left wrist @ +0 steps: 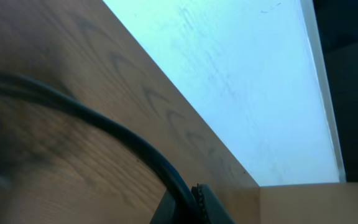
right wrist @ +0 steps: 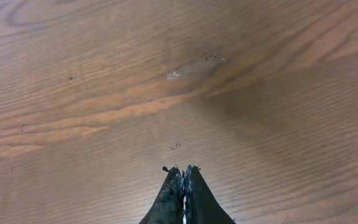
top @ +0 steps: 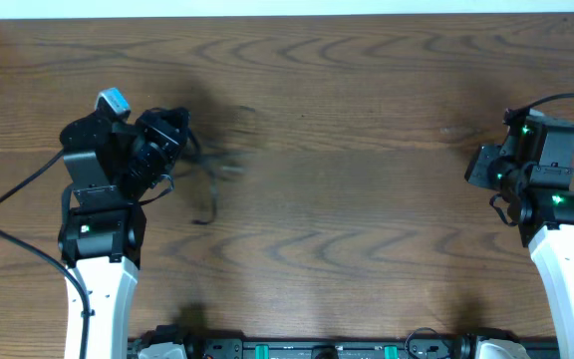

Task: Untangle cables

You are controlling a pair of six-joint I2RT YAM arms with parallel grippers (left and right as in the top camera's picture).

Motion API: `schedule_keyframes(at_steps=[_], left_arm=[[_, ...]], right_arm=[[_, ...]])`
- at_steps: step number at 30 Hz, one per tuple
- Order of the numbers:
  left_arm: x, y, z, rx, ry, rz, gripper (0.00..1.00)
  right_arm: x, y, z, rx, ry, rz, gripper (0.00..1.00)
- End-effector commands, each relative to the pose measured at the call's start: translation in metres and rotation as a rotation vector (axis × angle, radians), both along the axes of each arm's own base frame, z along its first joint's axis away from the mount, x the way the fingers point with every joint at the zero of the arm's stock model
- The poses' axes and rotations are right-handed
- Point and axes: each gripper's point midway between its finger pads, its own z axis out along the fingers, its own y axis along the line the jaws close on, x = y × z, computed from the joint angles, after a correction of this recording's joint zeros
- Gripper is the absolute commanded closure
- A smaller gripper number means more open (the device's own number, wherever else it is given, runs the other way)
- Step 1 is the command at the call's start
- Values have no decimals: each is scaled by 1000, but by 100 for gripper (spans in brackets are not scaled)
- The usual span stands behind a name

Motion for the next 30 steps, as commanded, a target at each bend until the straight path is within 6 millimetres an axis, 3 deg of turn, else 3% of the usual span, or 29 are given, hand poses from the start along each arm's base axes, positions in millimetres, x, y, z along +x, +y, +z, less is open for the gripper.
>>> schedule_keyframes(at_steps=[1, 2, 4, 6, 9, 13, 19, 30], left_arm=[[-5, -23, 8, -35, -17, -124, 92], [-7, -35, 6, -54, -10, -177, 93], [-9, -51, 4, -97, 12, -229, 92], [-11, -69, 9, -163, 15, -290, 92], [-12, -97, 33, -229, -63, -412, 93], [-5, -104, 46, -341, -49, -348, 93], [2, -102, 44, -501, 59, -218, 92], [4, -100, 43, -626, 138, -154, 92]], right_arm=[[3, 35, 5, 128, -27, 135, 98], [0, 66, 13, 224, -51, 280, 93], [-7, 103, 26, 324, -87, 452, 82], [-13, 126, 32, 365, -97, 541, 73], [-23, 154, 33, 378, -86, 632, 64], [-43, 192, 34, 403, -59, 751, 46], [-59, 225, 35, 387, -66, 882, 32], [-75, 268, 12, 381, -15, 1034, 27]])
